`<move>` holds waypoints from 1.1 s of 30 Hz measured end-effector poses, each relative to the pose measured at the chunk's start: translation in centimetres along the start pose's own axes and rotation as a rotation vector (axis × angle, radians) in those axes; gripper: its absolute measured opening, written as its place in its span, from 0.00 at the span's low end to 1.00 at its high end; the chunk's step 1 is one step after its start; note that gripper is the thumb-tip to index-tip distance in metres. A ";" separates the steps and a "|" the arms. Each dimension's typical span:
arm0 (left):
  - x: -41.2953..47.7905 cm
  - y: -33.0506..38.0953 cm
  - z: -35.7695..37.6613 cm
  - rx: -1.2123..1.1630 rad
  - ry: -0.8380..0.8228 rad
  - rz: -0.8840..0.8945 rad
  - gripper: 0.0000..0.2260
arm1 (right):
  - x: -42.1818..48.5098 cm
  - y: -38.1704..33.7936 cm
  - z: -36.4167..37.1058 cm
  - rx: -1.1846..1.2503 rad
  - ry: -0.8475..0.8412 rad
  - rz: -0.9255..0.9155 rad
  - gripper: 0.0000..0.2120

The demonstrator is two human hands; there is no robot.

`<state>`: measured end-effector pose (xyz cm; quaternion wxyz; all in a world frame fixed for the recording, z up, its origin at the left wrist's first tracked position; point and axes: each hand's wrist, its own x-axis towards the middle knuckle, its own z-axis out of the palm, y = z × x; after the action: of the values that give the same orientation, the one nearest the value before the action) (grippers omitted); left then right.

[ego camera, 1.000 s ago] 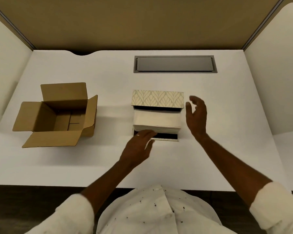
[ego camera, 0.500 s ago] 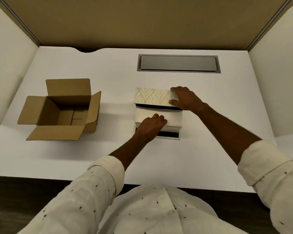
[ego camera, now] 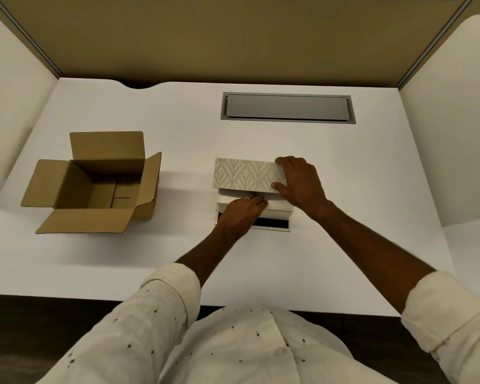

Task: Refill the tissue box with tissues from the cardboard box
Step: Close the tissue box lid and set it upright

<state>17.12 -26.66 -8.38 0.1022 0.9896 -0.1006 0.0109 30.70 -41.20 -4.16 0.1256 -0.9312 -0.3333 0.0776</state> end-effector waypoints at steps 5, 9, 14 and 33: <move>-0.7 -0.1 0.7 0.050 0.067 0.054 0.19 | -1.8 -0.4 1.2 0.052 0.093 0.020 0.29; -2.5 -1.2 1.9 0.063 0.051 0.111 0.18 | -2.7 -0.8 1.8 0.054 0.133 0.032 0.28; -5.1 -2.1 2.6 0.077 0.016 0.079 0.18 | -4.3 -0.9 2.8 0.032 0.191 0.046 0.27; -5.8 -3.9 2.0 0.127 0.008 -0.121 0.28 | -10.1 -1.0 8.7 -0.141 0.314 -0.046 0.23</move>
<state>12.22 -22.18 -11.34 0.0404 0.9983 -0.0391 0.0151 20.40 -45.35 -11.63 0.1123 -0.9305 -0.3353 -0.0954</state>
